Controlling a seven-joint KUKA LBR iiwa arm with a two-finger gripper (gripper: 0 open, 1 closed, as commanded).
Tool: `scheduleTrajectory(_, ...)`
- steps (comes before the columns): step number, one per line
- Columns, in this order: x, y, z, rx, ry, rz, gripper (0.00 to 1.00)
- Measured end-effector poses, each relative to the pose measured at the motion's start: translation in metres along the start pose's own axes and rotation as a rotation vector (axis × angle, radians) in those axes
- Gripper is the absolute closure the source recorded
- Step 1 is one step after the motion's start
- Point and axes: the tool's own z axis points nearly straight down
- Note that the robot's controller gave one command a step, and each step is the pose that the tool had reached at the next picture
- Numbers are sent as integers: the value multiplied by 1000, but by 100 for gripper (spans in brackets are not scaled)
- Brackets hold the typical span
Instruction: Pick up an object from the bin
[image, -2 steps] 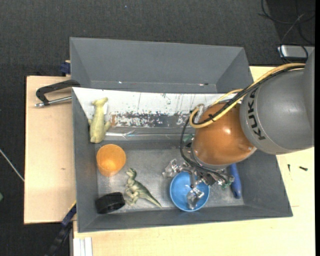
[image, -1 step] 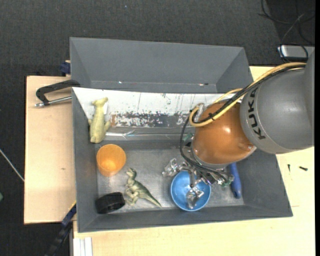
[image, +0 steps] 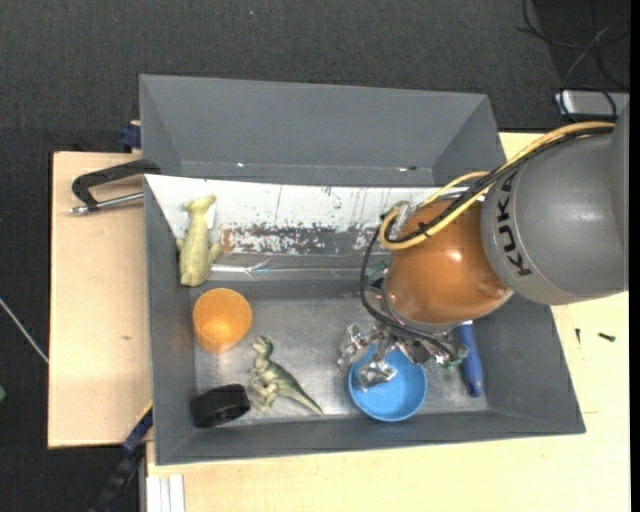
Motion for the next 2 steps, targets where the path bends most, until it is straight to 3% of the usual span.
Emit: scheduleTrajectory(2, -7, -3, -20, -5, 5, 2, 100)
